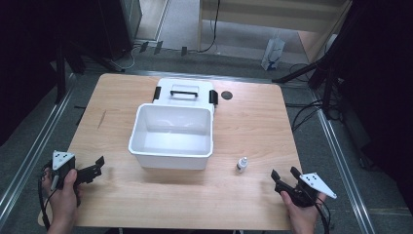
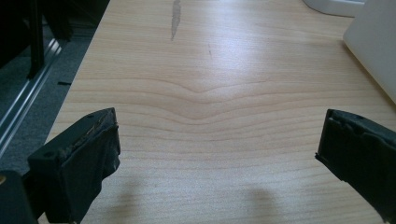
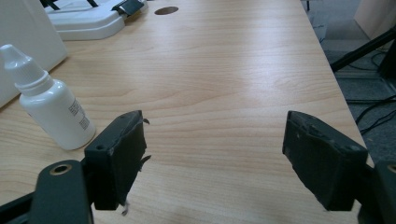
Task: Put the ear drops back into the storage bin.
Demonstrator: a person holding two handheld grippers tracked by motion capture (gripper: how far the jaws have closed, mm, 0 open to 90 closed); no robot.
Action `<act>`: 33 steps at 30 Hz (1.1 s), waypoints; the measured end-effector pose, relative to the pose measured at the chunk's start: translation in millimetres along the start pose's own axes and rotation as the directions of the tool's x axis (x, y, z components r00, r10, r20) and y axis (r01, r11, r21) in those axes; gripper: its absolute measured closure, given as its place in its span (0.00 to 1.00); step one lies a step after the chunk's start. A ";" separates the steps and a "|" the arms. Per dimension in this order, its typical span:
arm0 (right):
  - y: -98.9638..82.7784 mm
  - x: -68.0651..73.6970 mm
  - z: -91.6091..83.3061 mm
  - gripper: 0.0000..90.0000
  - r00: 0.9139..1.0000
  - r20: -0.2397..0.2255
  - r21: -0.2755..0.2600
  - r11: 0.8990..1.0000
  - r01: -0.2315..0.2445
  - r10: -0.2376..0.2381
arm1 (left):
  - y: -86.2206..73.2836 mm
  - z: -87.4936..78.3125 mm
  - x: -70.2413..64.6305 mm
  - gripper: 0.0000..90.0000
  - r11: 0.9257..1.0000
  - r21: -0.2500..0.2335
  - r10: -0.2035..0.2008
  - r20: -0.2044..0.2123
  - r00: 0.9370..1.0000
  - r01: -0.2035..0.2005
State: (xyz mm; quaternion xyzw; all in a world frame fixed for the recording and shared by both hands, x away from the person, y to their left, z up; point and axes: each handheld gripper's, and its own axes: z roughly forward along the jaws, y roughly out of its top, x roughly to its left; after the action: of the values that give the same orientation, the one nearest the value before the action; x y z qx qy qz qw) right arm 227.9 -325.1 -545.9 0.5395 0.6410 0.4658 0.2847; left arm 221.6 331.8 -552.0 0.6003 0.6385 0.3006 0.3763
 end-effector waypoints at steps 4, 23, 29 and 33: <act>1.0 -2.8 1.6 0.27 1.000 -0.013 0.019 1.000 -0.015 0.015 | 0.0 -0.1 0.3 0.00 1.000 -0.001 -0.002 0.001 1.000 0.002; 64.6 39.9 32.4 0.29 0.908 -0.242 0.510 0.751 0.418 -0.341 | 0.4 0.7 2.5 0.00 1.000 0.004 -0.017 0.012 1.000 0.017; 77.9 57.4 47.1 0.29 0.851 -0.369 0.636 0.567 0.524 -0.373 | 0.5 1.0 2.3 0.00 1.000 0.004 -0.014 0.013 1.000 0.014; 86.1 73.9 59.0 0.29 0.795 -0.453 0.692 0.403 0.598 -0.402 | 0.6 1.1 2.3 0.00 1.000 0.002 -0.019 0.014 1.000 0.019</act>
State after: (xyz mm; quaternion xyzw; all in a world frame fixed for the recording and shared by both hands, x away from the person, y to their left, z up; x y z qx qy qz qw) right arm 296.9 -238.7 -481.7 0.3348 0.9379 0.0670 0.0619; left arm 222.8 334.0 -552.4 0.5967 0.6417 0.2922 0.3832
